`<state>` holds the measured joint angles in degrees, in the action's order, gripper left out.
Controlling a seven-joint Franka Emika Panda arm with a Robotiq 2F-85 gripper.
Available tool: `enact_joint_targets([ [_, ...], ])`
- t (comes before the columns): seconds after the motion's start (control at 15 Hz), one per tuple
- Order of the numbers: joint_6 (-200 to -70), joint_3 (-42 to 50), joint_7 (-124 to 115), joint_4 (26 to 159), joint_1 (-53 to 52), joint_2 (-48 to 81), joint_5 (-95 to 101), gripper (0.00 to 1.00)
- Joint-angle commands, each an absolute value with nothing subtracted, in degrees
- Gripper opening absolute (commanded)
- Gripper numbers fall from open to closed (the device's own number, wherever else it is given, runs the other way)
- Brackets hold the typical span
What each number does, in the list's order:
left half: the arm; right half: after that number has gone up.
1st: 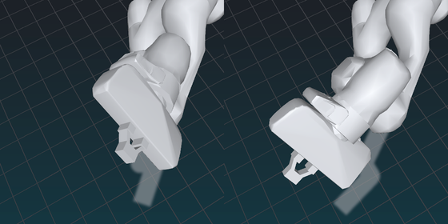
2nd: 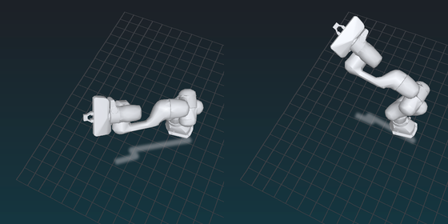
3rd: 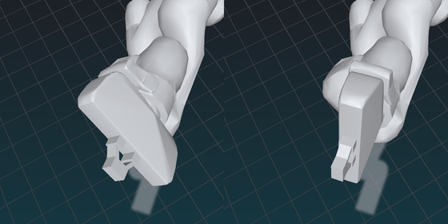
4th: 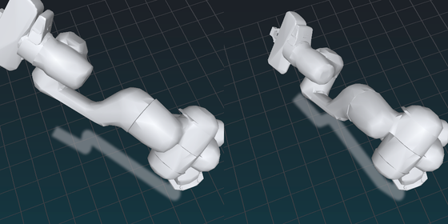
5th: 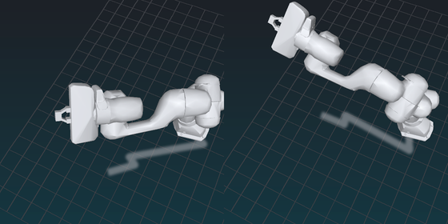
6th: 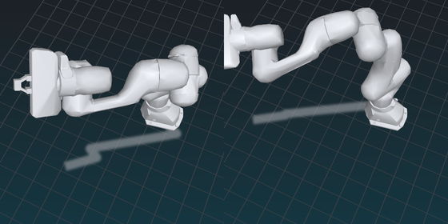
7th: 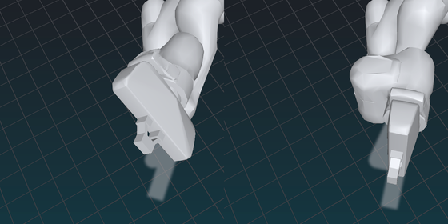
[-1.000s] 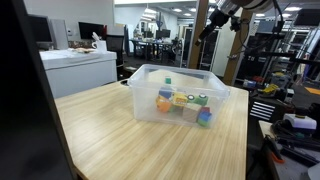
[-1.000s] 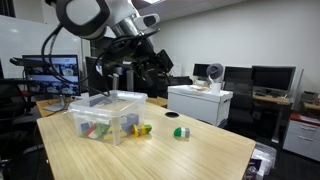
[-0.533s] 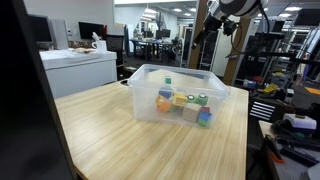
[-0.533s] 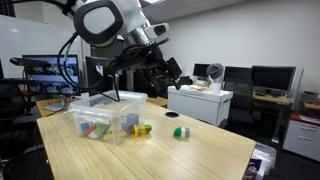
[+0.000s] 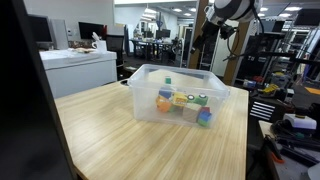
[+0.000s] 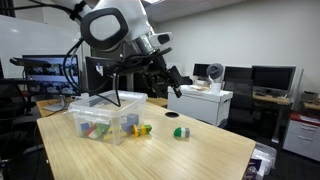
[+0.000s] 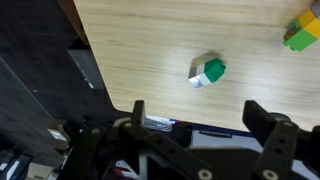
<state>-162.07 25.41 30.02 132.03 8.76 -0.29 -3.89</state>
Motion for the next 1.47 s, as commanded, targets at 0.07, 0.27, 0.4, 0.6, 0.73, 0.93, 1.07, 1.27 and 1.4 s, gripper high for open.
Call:
enact_joint_targets([
  [0.07, -155.30, 24.62, 28.12, 122.71, 8.84, 9.43, -13.83, 1.00],
  [0.27, -150.03, 23.60, 27.09, 114.52, 9.51, 16.09, -18.58, 1.00],
  [0.4, -146.81, 17.16, 23.81, 108.29, 15.60, 20.49, -17.56, 1.00],
  [0.6, -145.17, 11.84, 22.94, 101.78, 20.23, 25.92, -18.19, 1.00],
  [0.73, -145.37, 8.76, 23.72, 99.16, 23.08, 28.69, -18.79, 1.00],
  [0.93, -146.00, 4.69, 24.76, 96.80, 26.75, 31.89, -20.12, 1.00],
  [1.07, -146.36, 2.85, 25.14, 96.07, 28.14, 33.28, -20.14, 1.00],
  [1.27, -146.60, 1.56, 24.50, 95.92, 28.85, 34.65, -19.32, 1.00],
  [1.4, -146.42, 1.09, 24.18, 96.16, 29.00, 35.08, -19.31, 1.00],
])
